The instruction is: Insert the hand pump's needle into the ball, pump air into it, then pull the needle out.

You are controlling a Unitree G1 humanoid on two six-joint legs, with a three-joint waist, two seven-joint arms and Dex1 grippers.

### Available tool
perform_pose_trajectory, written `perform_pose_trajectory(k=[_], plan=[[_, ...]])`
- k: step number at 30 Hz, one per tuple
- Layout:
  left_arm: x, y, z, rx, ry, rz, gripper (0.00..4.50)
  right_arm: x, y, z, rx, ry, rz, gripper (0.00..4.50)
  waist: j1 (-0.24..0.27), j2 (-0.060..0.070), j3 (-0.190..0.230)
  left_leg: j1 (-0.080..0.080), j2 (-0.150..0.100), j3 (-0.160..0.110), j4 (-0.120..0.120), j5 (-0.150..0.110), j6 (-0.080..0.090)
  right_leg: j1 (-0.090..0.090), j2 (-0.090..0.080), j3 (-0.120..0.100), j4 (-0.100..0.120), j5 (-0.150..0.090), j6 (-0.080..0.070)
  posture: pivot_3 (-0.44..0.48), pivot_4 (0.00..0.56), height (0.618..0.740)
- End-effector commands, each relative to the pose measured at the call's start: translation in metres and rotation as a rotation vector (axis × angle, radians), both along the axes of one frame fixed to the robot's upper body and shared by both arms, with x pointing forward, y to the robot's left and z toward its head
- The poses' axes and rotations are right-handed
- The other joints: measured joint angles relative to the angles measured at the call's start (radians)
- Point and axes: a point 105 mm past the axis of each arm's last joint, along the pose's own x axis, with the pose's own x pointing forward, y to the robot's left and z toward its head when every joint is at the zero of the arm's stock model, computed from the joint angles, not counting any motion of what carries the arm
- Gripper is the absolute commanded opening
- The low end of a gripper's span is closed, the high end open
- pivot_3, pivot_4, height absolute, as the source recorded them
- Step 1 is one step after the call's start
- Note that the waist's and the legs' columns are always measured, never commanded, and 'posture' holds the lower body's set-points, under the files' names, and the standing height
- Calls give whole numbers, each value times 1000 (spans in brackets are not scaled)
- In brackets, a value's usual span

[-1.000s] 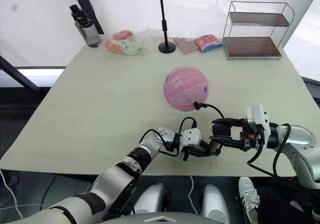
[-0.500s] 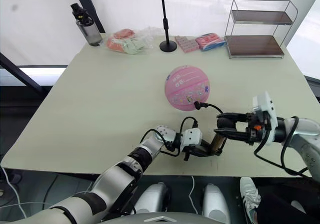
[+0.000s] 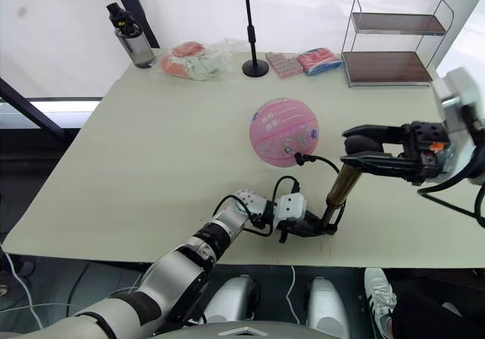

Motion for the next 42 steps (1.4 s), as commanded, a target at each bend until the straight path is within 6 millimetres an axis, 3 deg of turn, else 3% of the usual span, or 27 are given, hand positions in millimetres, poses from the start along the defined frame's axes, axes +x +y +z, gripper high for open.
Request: perform_pose_trajectory(k=[1, 7, 11, 20, 26, 30, 37, 42], plan=[[-16, 15, -30, 112, 81, -15, 1156, -7, -6, 30, 40, -82, -1, 1917, 0, 0, 0, -1, 0, 0, 0, 0, 0, -1, 0, 0, 0, 0, 0, 0, 150, 740], [-16, 14, -29, 109, 81, -14, 1156, -12, -2, 46, 64, -82, 30, 1917, 0, 2, 2, -5, 0, 1, 0, 0, 0, -5, -1, 0, 1, 0, 0, 0, 150, 740], [-16, 13, -29, 107, 83, -15, 1156, -11, 1, 36, 46, -31, 39, 1917, 1, 3, 4, -6, -1, 1, 0, 0, 0, -6, -1, 0, 1, 0, 0, 0, 150, 740], [-15, 14, -29, 108, 79, -13, 1156, 0, 0, -22, -118, -9, -22, 1917, -1, 3, 3, -4, -2, 1, 1, 0, 0, -4, 0, 0, 1, 0, 0, 0, 150, 740], [-14, 14, -28, 112, 76, -12, 1156, 11, -3, -72, -130, 11, -84, 1917, -2, -4, -2, -1, -1, 0, 1, 0, 0, -2, 2, 0, 2, 0, 0, 0, 150, 740], [-13, 14, -28, 114, 73, -13, 1156, 16, -2, -93, -108, 22, -109, 1917, -3, -4, -3, 0, -1, 1, 1, 0, 0, -1, 2, 1, 2, 0, 0, 0, 150, 740], [-12, 15, -28, 118, 68, -9, 1156, 13, 1, -140, -131, 88, -124, 1917, -4, -6, -4, 3, -1, 1, 1, 0, 0, 2, 2, 1, 2, 0, 0, 0, 150, 740], [-12, 16, -28, 119, 68, -8, 1156, 9, 0, -161, -145, 120, -126, 1917, -5, -6, -4, 9, -1, 1, 0, 0, 0, 7, 2, 1, 1, 0, 0, 0, 150, 740]])
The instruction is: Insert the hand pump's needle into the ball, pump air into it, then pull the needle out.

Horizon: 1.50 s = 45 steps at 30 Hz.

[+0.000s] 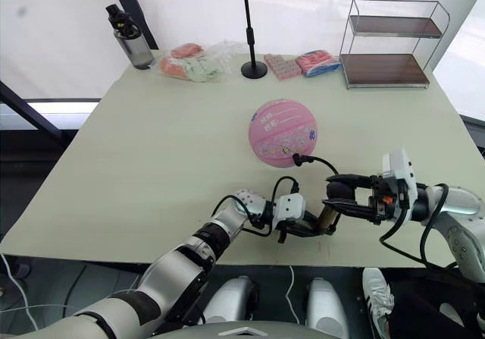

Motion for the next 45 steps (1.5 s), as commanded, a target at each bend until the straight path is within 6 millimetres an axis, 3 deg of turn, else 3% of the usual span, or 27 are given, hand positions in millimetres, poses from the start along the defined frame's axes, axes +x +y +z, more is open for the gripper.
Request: perform_pose_trajectory(k=[1, 9, 14, 23, 32, 38, 45], plan=[[-13, 13, -25, 101, 70, -14, 1156, 0, -8, -27, -81, 76, -44, 1917, 0, 0, 0, 3, 0, 0, -1, 0, 0, 3, 0, 0, 0, 0, 0, 0, 150, 740], [-13, 13, -26, 102, 71, -15, 1156, 5, -12, 11, -3, 32, -53, 1917, 1, 0, 0, 3, 0, 0, -1, 0, 0, 3, 0, 0, -1, 0, 0, 0, 150, 740], [-14, 13, -26, 101, 72, -18, 1156, 1, -12, 61, 83, -15, -12, 1917, 3, 3, 3, 0, 0, 0, -1, 0, 0, 1, -1, 0, -1, 0, 0, 0, 150, 740], [-15, 13, -26, 101, 72, -21, 1156, -5, -16, 124, 129, -88, 25, 1917, 3, 4, 5, -2, 0, -1, -1, 0, 0, -1, -2, -1, -1, 0, 0, 0, 150, 740], [-14, 13, -26, 101, 71, -20, 1156, -10, -19, 168, 145, -129, 40, 1917, 4, 5, 6, -5, 1, -1, -1, 0, 0, -3, -2, -1, -1, 0, 0, 0, 150, 740], [-14, 13, -26, 99, 73, -20, 1156, -13, -17, 179, 152, -136, 55, 1917, 4, 7, 7, -14, 1, 0, 1, 0, 0, -12, -3, 0, 0, 1, 0, 0, 150, 740], [-14, 12, -26, 97, 72, -19, 1156, -8, -13, 144, 94, -47, 35, 1917, 5, 6, 6, -14, 0, 0, 1, 0, 0, -12, -3, -1, 0, 1, 0, 0, 150, 740]])
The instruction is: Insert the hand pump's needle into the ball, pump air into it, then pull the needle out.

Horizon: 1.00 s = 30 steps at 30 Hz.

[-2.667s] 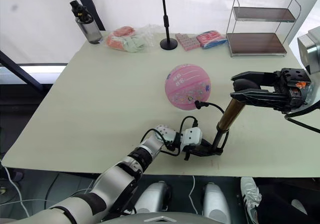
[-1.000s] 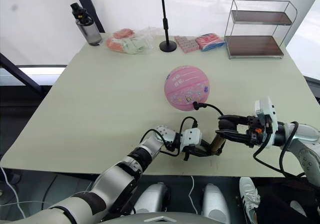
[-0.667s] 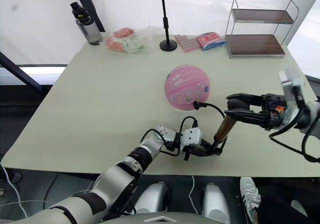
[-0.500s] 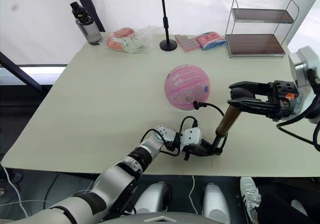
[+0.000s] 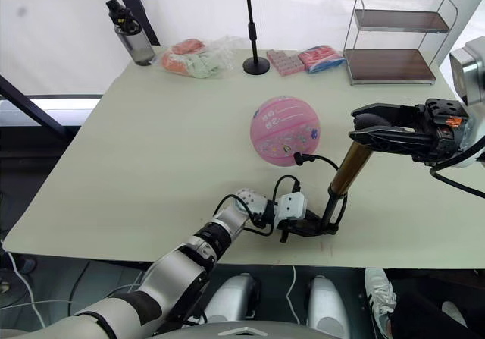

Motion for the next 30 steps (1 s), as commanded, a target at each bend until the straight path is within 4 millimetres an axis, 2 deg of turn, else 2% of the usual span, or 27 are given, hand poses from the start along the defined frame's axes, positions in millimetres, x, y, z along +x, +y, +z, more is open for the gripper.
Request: perform_pose_trajectory(k=[1, 7, 12, 22, 27, 30], plan=[[-13, 17, -30, 124, 71, -7, 1156, -4, 0, 0, -2, -65, -5, 1917, -1, 0, -1, 1, 0, 0, 0, 0, 0, 0, 0, 0, 0, 0, 0, 0, 150, 740], [-14, 16, -31, 122, 71, -6, 1156, -1, 7, -47, -59, -14, -26, 1917, -2, -1, -2, 3, 0, 0, 0, 0, 0, 2, 2, 0, 0, 0, 0, 0, 150, 740], [-14, 16, -31, 122, 71, -3, 1156, 5, 2, -87, -103, 22, -90, 1917, -2, -4, -5, 4, 0, 0, 0, 0, 0, 3, 2, 0, 1, 0, 0, 0, 150, 740], [-14, 15, -31, 120, 69, -4, 1156, 5, 8, -149, -156, 48, -129, 1917, -4, -7, -8, 8, 0, 0, 0, 0, 0, 6, 3, 0, 0, 0, 0, 0, 150, 740], [-14, 15, -31, 122, 68, -5, 1156, 2, 6, -171, -191, 63, -139, 1917, -5, -7, -8, 12, 0, 1, -1, 0, 0, 10, 3, 1, 0, 0, 0, 0, 150, 740], [-13, 16, -31, 125, 67, -1, 1156, 0, 9, -170, -165, 69, -132, 1917, -5, -8, -9, 18, 0, 0, -2, 0, 0, 16, 3, 1, -1, -1, 0, 0, 150, 740]])
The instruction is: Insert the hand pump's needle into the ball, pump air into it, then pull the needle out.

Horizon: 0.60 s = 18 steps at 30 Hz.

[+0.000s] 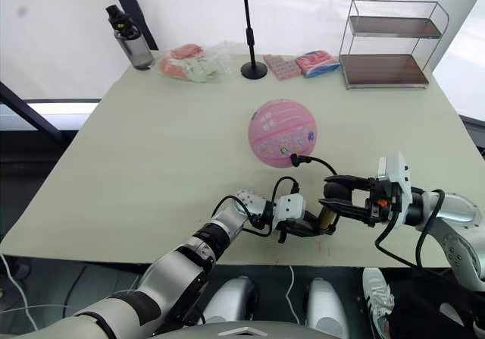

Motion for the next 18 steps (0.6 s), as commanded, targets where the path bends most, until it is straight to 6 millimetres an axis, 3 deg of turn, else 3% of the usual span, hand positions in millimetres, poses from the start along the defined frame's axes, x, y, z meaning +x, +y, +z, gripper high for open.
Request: perform_pose_trajectory(k=[1, 5, 9, 18], plan=[[-13, 12, -25, 96, 70, -16, 1156, 1, -8, -22, -46, 93, -60, 1917, -1, 0, 0, 0, 0, 0, 0, 0, 0, 0, 0, 0, 0, 0, 0, 0, 150, 740], [-14, 12, -25, 97, 70, -19, 1156, 3, -8, 6, 8, 58, -40, 1917, 0, 0, 0, 0, 0, 0, 0, 0, 0, 0, 0, 0, 0, 0, 0, 0, 150, 740], [-14, 11, -24, 97, 70, -26, 1156, 2, -8, 55, 84, 2, 11, 1917, 3, 1, 2, -1, 0, 0, 0, 0, 0, -1, -1, 0, 0, 0, 0, 0, 150, 740], [-16, 12, -26, 102, 69, -36, 1156, -4, -11, 119, 138, -54, 69, 1917, 3, 7, 6, -5, 0, -1, 0, 0, 0, -4, -3, -1, -1, 0, 0, 0, 150, 740]])
